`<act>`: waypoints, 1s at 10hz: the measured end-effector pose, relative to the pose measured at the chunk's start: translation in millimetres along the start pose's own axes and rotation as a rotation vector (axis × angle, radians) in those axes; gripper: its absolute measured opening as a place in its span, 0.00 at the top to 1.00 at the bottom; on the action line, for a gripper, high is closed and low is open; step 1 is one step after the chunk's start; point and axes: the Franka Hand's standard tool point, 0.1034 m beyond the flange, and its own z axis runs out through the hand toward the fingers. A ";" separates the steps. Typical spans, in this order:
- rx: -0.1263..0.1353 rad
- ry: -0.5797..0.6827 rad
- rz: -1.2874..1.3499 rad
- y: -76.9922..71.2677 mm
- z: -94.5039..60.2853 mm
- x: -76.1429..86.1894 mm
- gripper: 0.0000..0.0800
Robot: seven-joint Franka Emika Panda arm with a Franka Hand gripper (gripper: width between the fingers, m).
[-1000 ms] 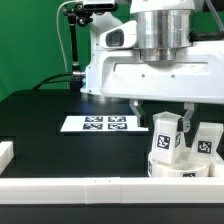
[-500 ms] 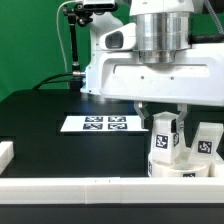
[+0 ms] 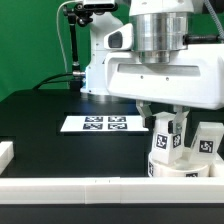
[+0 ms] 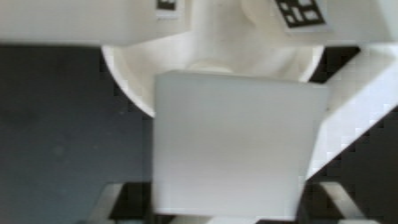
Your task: Assemble stool
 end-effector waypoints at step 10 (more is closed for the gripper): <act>0.035 -0.011 0.889 -11.3 3.0 -16.2 0.58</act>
Offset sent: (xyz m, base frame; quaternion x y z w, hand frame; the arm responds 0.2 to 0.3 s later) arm -0.0045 0.0039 -0.0008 -0.0075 0.0049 0.2580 0.9661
